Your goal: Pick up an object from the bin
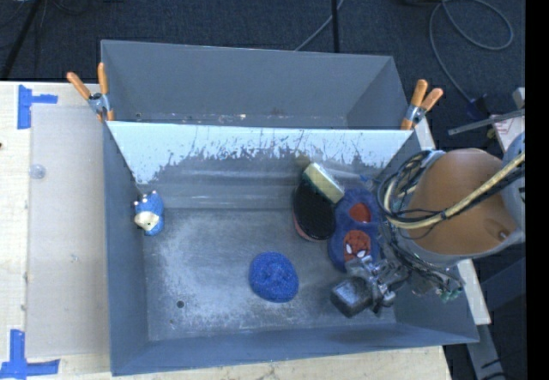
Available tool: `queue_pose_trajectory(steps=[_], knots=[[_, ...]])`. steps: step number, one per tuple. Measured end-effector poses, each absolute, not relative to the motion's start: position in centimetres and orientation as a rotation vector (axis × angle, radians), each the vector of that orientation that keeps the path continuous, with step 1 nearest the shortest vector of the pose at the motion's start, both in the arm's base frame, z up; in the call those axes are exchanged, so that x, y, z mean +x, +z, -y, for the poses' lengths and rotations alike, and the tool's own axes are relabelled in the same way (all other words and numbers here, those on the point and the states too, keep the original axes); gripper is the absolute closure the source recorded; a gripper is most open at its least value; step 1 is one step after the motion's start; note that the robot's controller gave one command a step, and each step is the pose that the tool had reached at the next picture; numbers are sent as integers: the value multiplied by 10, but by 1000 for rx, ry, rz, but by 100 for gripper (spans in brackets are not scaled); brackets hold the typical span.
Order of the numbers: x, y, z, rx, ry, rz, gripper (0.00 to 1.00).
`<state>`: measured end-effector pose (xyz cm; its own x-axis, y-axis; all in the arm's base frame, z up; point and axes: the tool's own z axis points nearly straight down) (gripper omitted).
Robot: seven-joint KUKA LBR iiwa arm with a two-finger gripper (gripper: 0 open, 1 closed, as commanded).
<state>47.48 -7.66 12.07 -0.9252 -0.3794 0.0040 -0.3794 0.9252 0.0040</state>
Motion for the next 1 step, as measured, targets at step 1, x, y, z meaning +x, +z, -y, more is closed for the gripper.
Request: queue_pose_trajectory(steps=[1], knots=[[474,132,76,604,-8,3073,100]])
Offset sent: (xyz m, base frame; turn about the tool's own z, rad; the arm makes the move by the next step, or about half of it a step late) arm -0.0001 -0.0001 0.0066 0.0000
